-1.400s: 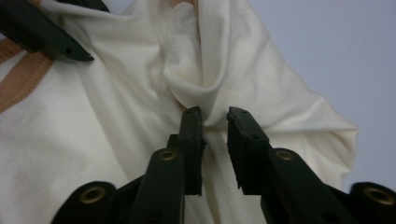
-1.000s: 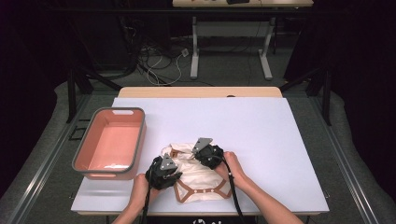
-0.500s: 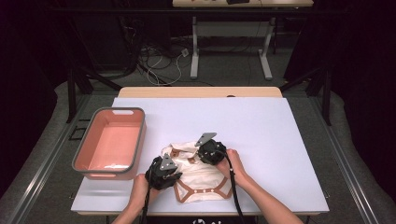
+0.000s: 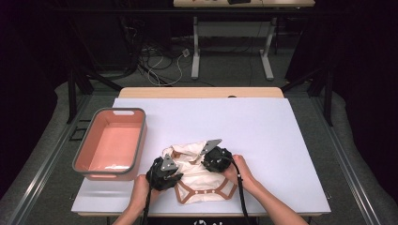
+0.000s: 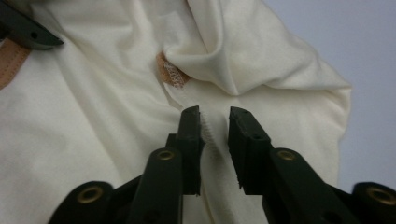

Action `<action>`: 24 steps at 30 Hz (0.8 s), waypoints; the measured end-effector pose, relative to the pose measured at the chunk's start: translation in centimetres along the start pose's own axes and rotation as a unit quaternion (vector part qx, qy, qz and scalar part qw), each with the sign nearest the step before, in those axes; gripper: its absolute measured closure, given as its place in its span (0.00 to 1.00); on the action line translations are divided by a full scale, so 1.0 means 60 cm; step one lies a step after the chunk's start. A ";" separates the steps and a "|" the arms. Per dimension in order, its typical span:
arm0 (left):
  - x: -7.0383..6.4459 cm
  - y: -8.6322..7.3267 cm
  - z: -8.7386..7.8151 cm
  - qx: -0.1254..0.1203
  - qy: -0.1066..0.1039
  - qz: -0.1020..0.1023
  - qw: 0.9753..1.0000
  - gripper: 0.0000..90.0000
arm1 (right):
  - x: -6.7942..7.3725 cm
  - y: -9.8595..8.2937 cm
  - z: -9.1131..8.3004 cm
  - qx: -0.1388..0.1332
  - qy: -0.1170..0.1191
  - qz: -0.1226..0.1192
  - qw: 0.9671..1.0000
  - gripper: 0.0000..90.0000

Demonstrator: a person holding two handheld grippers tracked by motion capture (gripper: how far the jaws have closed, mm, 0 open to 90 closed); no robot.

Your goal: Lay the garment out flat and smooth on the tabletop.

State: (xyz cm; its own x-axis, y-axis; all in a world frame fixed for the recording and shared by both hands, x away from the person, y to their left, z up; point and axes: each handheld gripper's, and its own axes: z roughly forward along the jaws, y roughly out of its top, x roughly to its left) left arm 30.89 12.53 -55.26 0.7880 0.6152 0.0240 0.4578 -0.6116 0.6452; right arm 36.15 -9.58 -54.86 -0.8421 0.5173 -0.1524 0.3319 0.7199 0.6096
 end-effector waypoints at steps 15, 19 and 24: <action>0.000 -0.001 -0.003 0.003 -0.002 0.003 1.000 0.89 | -0.004 -0.001 -0.012 -0.008 -0.046 0.006 0.999 0.99; -0.001 0.000 -0.003 0.004 0.003 0.001 1.000 0.90 | -0.011 -0.002 -0.018 -0.011 -0.057 0.011 0.998 0.99; -0.003 0.000 -0.005 0.008 0.003 0.004 1.000 0.92 | -0.026 -0.008 -0.031 -0.015 -0.076 0.022 0.997 0.99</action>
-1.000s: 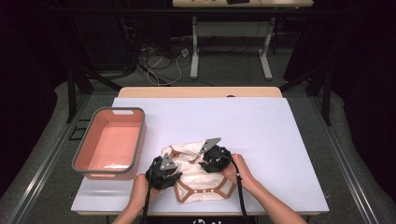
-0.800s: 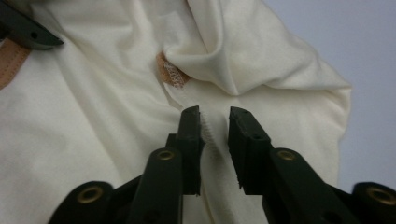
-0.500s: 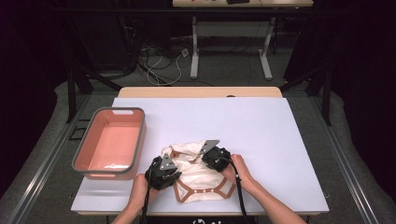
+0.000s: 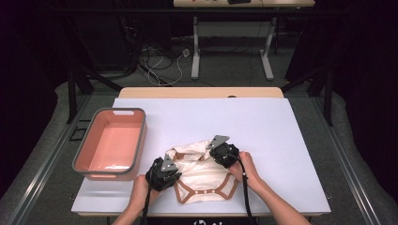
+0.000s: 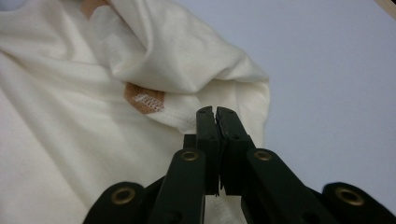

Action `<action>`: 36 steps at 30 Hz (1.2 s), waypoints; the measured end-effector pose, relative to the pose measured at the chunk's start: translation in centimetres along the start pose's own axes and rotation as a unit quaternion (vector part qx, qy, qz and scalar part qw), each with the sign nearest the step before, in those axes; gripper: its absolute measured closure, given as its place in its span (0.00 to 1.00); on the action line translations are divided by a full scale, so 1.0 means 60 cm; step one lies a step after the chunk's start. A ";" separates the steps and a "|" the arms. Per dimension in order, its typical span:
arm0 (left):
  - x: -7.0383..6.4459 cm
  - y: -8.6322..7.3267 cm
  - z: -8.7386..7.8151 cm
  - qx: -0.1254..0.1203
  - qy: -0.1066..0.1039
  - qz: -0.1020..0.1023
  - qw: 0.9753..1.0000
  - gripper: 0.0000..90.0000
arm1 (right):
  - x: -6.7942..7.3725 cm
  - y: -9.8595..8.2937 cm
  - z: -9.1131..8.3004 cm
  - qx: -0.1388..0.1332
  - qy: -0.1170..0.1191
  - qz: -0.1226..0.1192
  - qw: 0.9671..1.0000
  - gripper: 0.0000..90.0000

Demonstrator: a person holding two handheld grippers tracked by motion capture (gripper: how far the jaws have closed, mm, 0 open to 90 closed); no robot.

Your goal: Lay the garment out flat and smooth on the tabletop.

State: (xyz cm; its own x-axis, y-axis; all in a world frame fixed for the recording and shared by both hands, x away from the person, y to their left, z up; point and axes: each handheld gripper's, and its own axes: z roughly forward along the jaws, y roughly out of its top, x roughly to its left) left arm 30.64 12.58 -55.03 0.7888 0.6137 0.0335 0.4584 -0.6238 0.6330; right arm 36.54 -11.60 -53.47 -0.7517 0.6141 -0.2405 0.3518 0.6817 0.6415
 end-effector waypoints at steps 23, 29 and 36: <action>-0.011 0.005 -0.011 0.018 -0.004 0.023 1.000 0.76 | -0.048 -0.046 -0.017 0.025 -0.017 0.030 0.999 0.88; -0.007 0.017 -0.017 -0.010 0.016 0.007 1.000 0.44 | -0.056 -0.046 -0.011 0.039 0.012 0.038 0.998 0.42; -0.003 0.029 0.009 -0.011 0.020 0.006 1.000 0.47 | -0.064 -0.053 0.003 0.045 0.039 0.052 0.997 0.41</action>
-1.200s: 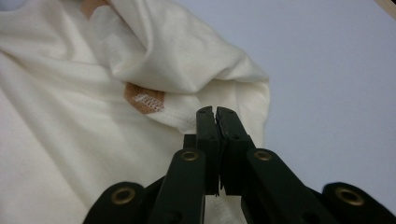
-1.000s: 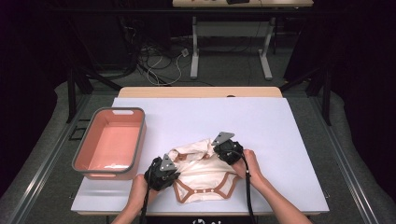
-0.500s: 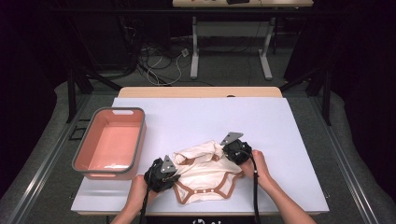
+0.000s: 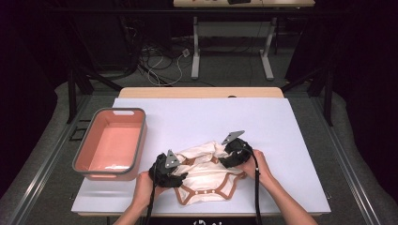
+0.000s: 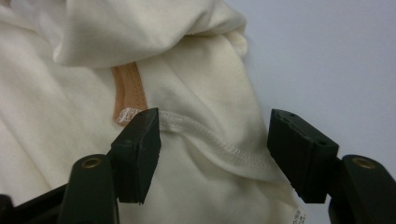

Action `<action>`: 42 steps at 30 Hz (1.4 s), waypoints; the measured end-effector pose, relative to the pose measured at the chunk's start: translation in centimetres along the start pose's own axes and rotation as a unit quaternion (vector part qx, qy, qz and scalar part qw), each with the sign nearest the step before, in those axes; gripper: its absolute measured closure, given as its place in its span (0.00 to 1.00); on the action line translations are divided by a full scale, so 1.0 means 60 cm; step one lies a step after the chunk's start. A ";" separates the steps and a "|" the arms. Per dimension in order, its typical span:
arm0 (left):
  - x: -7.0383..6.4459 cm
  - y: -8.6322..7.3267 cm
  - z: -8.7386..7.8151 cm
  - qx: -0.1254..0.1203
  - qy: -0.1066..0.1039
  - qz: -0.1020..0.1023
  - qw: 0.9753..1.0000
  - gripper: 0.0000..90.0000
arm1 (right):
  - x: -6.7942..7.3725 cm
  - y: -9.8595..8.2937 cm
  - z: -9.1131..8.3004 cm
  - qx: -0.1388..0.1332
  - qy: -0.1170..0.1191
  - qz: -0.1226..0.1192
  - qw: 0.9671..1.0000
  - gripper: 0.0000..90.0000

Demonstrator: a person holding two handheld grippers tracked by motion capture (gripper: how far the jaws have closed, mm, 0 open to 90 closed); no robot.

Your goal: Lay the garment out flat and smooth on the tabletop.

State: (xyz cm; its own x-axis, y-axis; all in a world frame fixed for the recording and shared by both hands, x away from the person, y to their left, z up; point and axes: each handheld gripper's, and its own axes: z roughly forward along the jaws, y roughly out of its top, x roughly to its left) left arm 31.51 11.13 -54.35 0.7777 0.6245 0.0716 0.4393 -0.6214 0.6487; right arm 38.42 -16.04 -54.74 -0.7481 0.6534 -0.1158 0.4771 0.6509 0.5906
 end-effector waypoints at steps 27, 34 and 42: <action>-0.001 -0.022 -0.012 0.004 -0.040 0.004 0.999 0.91 | 0.043 -0.020 -0.041 -0.004 0.014 -0.006 1.000 0.97; -0.006 -0.019 -0.019 0.002 -0.029 0.009 1.000 0.74 | 0.049 -0.023 -0.046 -0.005 0.017 -0.008 1.000 0.65; -0.014 -0.008 -0.022 -0.012 0.006 0.018 1.000 0.33 | 0.042 -0.023 -0.050 -0.010 0.035 0.002 0.999 0.31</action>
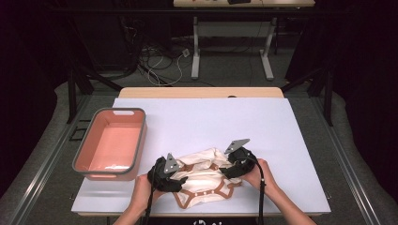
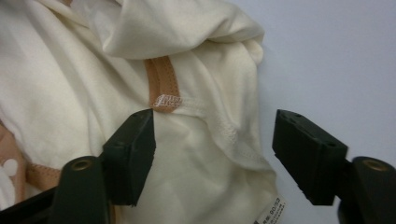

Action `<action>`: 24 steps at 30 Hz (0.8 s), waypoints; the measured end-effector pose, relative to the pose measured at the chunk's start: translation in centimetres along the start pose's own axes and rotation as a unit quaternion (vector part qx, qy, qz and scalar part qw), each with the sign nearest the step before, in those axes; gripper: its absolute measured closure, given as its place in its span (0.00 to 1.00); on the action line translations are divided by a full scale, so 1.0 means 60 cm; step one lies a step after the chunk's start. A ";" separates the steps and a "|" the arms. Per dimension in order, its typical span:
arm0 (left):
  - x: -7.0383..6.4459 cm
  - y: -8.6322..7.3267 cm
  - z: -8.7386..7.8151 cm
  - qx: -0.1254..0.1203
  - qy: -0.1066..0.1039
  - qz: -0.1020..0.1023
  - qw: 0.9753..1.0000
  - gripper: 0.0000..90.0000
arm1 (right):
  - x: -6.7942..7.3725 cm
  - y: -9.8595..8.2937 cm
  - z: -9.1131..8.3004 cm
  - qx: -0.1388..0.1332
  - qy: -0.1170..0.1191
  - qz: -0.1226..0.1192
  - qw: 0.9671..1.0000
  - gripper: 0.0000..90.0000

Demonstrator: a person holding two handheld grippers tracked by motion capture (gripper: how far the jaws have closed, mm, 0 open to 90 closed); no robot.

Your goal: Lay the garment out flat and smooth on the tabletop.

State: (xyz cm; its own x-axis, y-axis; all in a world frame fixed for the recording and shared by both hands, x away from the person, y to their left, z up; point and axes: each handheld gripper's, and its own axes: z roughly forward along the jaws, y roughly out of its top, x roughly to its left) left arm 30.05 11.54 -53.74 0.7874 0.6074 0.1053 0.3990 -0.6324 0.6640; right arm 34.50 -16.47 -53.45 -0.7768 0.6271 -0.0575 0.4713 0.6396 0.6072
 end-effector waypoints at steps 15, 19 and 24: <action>-0.007 0.041 0.012 -0.019 0.008 0.003 1.000 0.14 | -0.006 -0.026 -0.022 -0.018 0.014 0.015 1.000 0.18; -0.018 0.059 0.024 -0.020 0.007 0.014 1.000 0.13 | -0.008 -0.025 -0.023 -0.017 0.012 0.018 1.000 0.18; -0.028 0.079 0.036 -0.023 0.005 0.023 0.999 0.14 | -0.010 -0.025 -0.024 -0.020 0.009 0.015 1.000 0.18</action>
State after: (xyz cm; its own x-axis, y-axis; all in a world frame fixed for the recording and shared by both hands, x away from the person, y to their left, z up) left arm 31.66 6.49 -52.37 0.7991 0.5837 0.1438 0.3405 -0.6366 0.6919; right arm 33.69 -18.44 -53.20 -0.7702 0.6373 -0.0239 0.4782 0.6019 0.6396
